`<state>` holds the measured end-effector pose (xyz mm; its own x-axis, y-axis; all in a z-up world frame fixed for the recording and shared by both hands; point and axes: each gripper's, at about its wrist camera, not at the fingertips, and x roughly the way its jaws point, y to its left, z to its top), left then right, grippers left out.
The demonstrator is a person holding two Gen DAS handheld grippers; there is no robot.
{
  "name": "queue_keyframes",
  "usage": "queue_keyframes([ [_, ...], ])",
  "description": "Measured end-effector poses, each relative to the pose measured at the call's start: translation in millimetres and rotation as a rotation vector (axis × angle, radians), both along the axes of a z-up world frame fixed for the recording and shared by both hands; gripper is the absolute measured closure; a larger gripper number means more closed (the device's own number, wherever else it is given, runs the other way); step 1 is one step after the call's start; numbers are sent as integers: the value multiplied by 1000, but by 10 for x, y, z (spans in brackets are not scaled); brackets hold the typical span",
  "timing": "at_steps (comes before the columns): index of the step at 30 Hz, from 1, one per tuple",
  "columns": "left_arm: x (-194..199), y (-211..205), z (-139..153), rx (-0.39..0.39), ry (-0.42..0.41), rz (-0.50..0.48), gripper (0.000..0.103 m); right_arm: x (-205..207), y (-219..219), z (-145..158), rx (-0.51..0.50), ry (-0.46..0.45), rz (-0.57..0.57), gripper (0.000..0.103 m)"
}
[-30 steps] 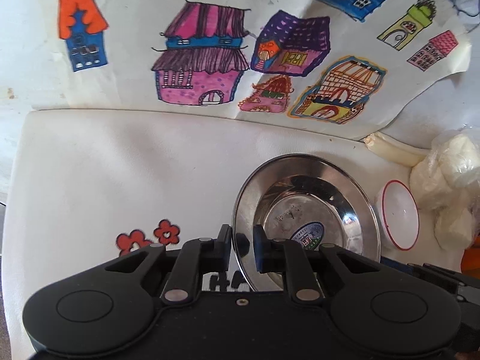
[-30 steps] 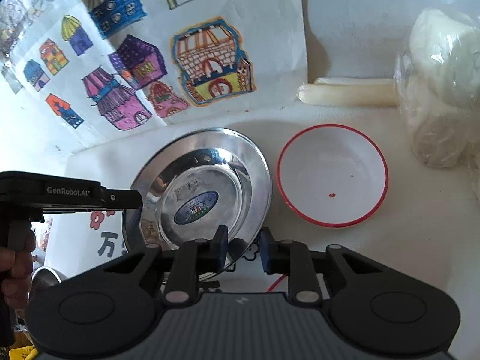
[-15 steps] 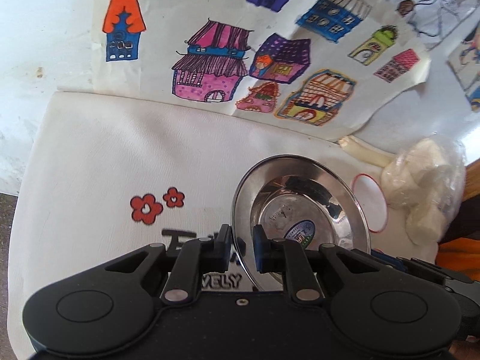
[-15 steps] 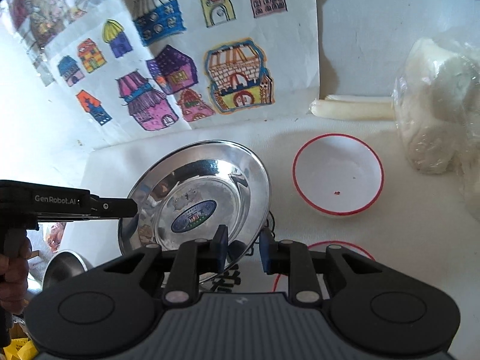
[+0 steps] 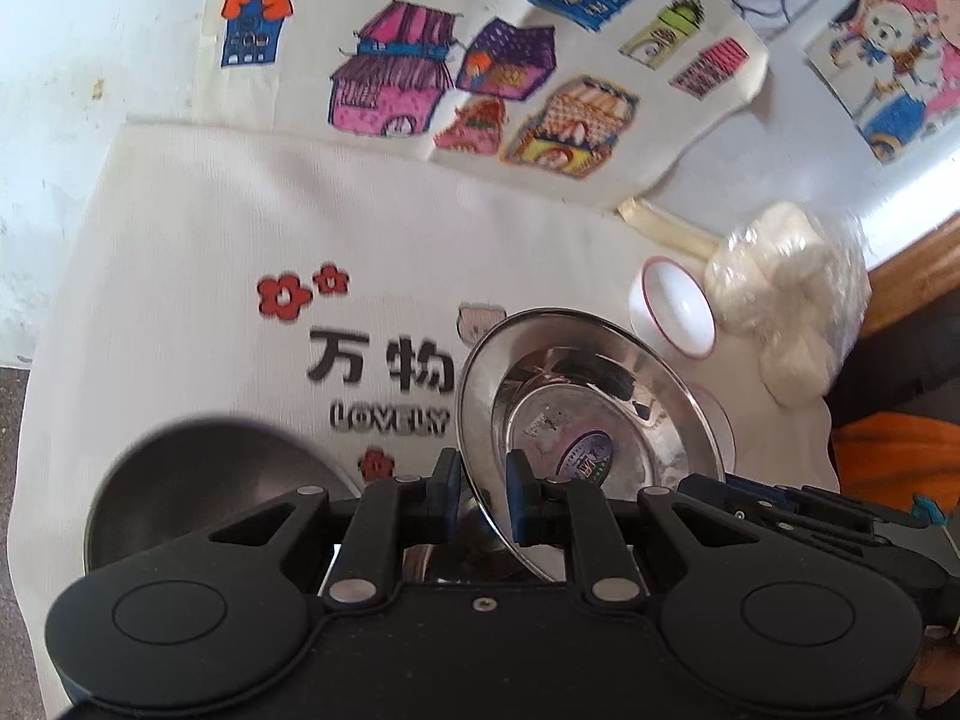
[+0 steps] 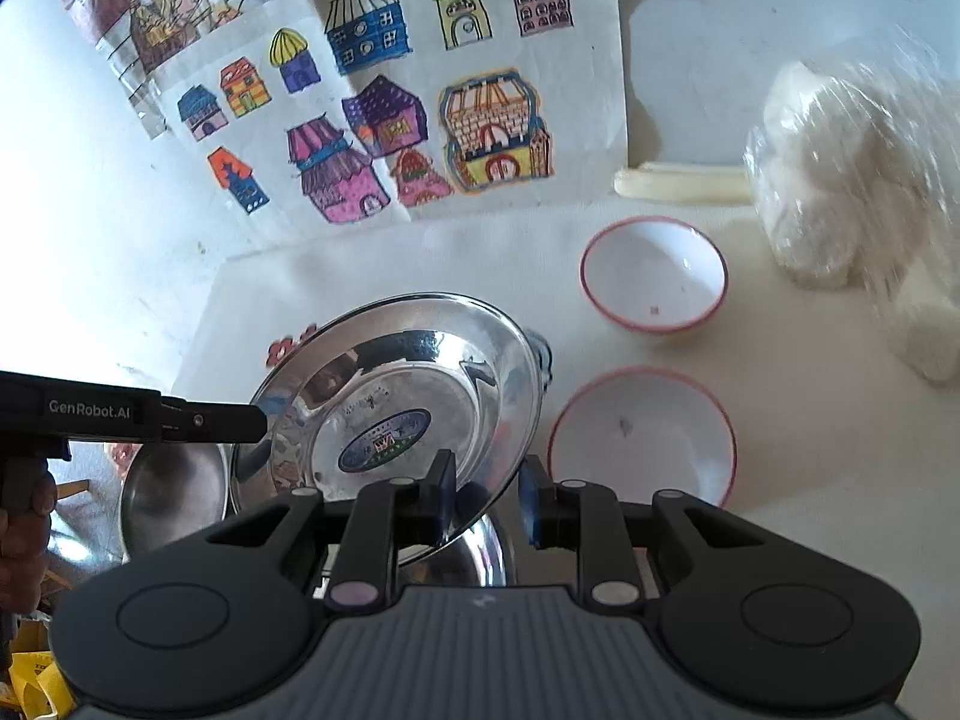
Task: Organize plates and bowls
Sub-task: 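Lift the blue-label plate with both grippers and lower it onto the plate stack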
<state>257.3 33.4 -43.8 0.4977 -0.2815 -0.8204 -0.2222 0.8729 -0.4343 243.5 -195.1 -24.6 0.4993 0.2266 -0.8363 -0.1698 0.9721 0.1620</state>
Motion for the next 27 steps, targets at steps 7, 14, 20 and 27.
queue_keyframes([
  [7, -221, -120, -46, -1, 21, -42, 87, -324, -19, -60, 15, 42, -33, 77],
  [14, -358, -265, -50, 9, 29, -96, 87, -495, -89, -47, -5, 59, -44, 77],
  [20, -459, -305, -63, 13, 42, -100, 87, -552, -109, -40, -27, 70, -24, 77],
  [27, -510, -266, -25, 27, 46, -76, 87, -569, -27, -74, -40, 69, 12, 77],
])
